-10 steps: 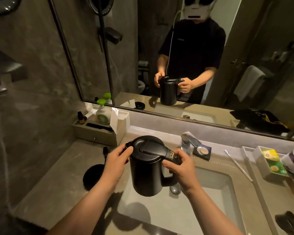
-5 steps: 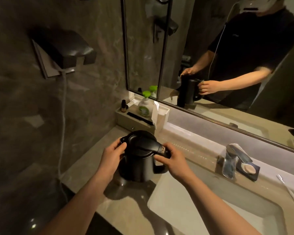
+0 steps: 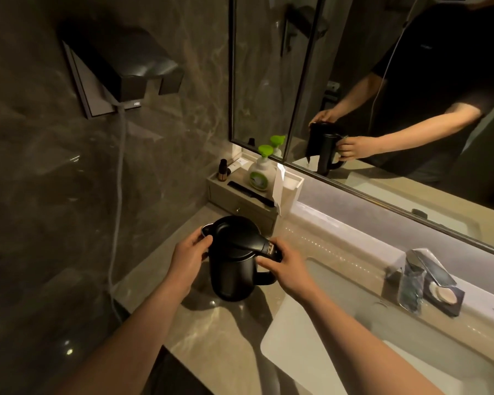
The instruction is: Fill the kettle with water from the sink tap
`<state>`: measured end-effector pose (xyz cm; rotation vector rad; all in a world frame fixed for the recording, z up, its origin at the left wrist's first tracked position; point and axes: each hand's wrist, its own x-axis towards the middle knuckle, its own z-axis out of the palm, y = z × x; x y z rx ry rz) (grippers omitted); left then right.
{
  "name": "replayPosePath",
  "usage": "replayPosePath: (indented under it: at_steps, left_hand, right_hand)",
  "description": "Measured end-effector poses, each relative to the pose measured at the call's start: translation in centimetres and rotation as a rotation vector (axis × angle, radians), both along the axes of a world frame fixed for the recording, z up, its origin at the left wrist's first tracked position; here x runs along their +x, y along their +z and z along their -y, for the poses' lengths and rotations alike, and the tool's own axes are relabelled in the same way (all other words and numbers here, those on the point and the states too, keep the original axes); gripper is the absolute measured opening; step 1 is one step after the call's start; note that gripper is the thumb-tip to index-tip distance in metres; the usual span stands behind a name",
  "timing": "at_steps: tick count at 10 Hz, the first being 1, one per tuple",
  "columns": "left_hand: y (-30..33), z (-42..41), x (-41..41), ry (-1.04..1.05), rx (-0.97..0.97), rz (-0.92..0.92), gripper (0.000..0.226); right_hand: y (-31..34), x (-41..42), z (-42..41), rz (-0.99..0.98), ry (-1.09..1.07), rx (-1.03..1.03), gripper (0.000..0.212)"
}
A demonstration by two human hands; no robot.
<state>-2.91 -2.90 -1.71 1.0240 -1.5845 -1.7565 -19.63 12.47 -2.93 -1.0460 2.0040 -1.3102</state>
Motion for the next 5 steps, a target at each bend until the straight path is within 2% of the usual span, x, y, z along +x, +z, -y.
replayPosePath:
  at_steps: [2, 4, 5]
  left_hand:
    - [-0.5, -0.2, 0.1, -0.024, -0.021, -0.007, 0.031]
    - [-0.1, -0.7, 0.1, -0.043, -0.037, 0.013, 0.026]
    - [-1.3, -1.4, 1.9, 0.038, 0.001, 0.087, 0.036]
  right_hand:
    - [-0.3, 0.4, -0.4, -0.028, -0.011, 0.022, 0.034]
    - [0.1, 0.4, -0.7, -0.013, 0.042, 0.089, 0.031]
    - [1.9, 0.2, -2.6, 0.035, -0.085, 0.041, 0.037]
